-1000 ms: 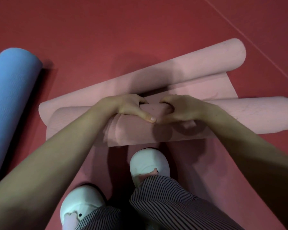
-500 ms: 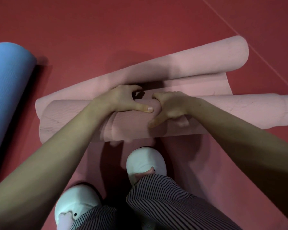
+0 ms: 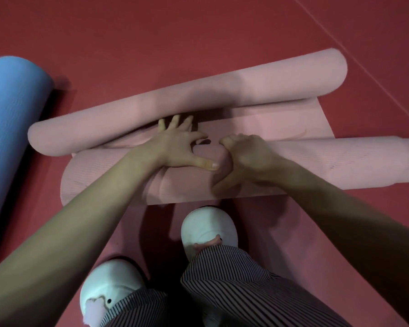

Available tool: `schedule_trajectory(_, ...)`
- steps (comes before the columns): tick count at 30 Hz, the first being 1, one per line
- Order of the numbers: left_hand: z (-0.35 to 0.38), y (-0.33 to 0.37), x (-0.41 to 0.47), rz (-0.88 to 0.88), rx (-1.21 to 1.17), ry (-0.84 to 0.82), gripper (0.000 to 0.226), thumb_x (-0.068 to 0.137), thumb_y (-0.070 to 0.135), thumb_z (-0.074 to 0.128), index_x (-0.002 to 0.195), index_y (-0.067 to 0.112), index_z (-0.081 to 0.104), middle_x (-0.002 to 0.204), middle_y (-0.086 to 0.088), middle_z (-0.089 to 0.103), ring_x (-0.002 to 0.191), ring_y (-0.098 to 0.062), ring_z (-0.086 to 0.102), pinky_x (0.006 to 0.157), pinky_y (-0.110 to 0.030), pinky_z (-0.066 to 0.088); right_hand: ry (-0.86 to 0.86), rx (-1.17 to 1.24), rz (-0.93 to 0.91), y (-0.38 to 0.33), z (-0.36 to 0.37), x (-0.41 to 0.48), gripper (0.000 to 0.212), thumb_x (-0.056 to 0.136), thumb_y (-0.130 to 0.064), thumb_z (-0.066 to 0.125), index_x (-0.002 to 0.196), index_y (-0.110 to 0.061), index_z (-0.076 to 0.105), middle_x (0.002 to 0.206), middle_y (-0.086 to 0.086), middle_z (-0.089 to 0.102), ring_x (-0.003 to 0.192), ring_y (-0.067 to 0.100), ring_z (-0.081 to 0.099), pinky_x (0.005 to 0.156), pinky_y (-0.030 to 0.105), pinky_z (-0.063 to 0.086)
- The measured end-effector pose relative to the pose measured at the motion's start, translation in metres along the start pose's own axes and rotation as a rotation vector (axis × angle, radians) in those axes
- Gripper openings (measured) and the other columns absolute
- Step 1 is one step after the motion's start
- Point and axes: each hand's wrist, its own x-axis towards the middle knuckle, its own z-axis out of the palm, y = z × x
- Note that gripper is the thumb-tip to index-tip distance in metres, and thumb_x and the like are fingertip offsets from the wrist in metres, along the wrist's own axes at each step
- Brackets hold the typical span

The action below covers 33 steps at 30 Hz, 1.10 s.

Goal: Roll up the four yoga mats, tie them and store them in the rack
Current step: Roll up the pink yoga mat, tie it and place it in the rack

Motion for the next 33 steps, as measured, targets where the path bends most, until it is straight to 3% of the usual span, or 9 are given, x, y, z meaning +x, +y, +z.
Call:
schedule_trajectory(3,-0.005,-0.005,0.005,-0.007,-0.084,0.081,0.115,0.044,0.096,0.04,0.145,0.04,0.034,0.161,-0.007,-0.001,0.147,-0.025,-0.008,0.115,-0.055,-0.006,-0.135,0.114,0.037,0.005,-0.016,0.011,0.088,0.048,-0.075,0.069,0.115,-0.02,0.051,0.103,-0.003,0.062,0.093,0.021,0.057,0.076,0.03,0.04)
schedule_trajectory(5,-0.007,-0.009,0.006,-0.01,-0.093,0.148,0.101,0.059,0.092,0.038,0.143,0.035,0.04,0.161,-0.007,0.004,0.147,-0.019,-0.003,0.116,-0.049,-0.002,-0.26,0.224,0.086,0.01,-0.025,0.023,0.078,0.053,-0.069,0.073,0.115,-0.026,0.052,0.101,-0.007,0.061,0.09,0.017,0.057,0.075,0.029,0.042)
schedule_trajectory(9,-0.006,-0.014,0.005,0.045,-0.026,0.353,0.059,0.092,0.064,0.038,0.13,0.024,0.058,0.155,-0.005,0.031,0.141,-0.018,0.022,0.108,-0.04,0.019,-0.355,0.355,0.113,0.023,-0.038,0.045,0.088,0.063,-0.065,0.073,0.137,-0.026,0.045,0.13,-0.008,0.054,0.11,0.011,0.053,0.088,0.022,0.037)
schedule_trajectory(12,-0.007,-0.016,-0.003,0.049,0.039,0.382,0.08,0.08,0.074,0.021,0.13,0.024,0.058,0.15,-0.006,0.039,0.137,-0.021,0.031,0.103,-0.036,0.024,-0.277,0.431,0.14,0.032,-0.038,0.051,0.102,0.065,-0.066,0.069,0.147,-0.018,0.031,0.146,-0.003,0.04,0.126,0.01,0.042,0.097,0.018,0.028)
schedule_trajectory(16,-0.006,-0.014,-0.013,0.042,0.168,0.388,0.099,0.068,0.08,0.003,0.139,0.028,0.049,0.158,-0.012,0.018,0.146,-0.023,0.012,0.115,-0.045,-0.001,-0.27,0.503,0.108,0.035,-0.039,0.051,0.121,0.062,-0.069,0.071,0.152,-0.027,0.001,0.16,0.002,0.004,0.145,0.015,0.015,0.113,0.024,0.017)
schedule_trajectory(20,-0.005,-0.01,-0.02,0.011,0.172,0.368,0.103,0.065,0.086,0.005,0.147,0.031,0.034,0.161,-0.008,0.002,0.143,-0.037,-0.018,0.11,-0.05,-0.021,-0.303,0.509,0.182,0.033,-0.041,0.048,0.129,0.056,-0.069,0.07,0.143,-0.043,-0.021,0.155,0.0,-0.028,0.146,0.021,0.0,0.115,0.038,0.017)
schedule_trajectory(24,-0.003,-0.011,-0.02,0.033,0.208,0.345,0.115,0.054,0.094,0.012,0.149,0.03,0.027,0.16,-0.013,-0.002,0.144,-0.03,-0.021,0.109,-0.05,-0.022,-0.34,0.489,0.173,0.033,-0.04,0.05,0.128,0.055,-0.072,0.068,0.145,-0.041,-0.018,0.158,0.003,-0.017,0.147,0.021,0.001,0.117,0.035,0.011)
schedule_trajectory(29,-0.003,-0.015,-0.021,0.11,0.23,0.349,0.126,0.042,0.098,0.025,0.145,0.027,0.036,0.153,0.0,0.03,0.13,-0.025,0.025,0.101,-0.04,0.013,-0.38,0.485,0.155,0.035,-0.043,0.055,0.143,0.044,-0.079,0.07,0.149,-0.03,-0.014,0.159,-0.001,0.007,0.144,0.017,0.017,0.117,0.034,0.02)
schedule_trajectory(33,-0.011,-0.015,-0.017,0.083,0.183,0.184,0.129,0.039,0.095,0.046,0.148,0.03,0.024,0.142,0.004,0.045,0.117,-0.024,0.038,0.1,-0.037,0.025,-0.36,0.408,0.195,0.036,-0.043,0.057,0.147,0.039,-0.085,0.067,0.15,-0.025,-0.008,0.155,0.004,0.023,0.136,0.023,0.033,0.111,0.035,0.03)
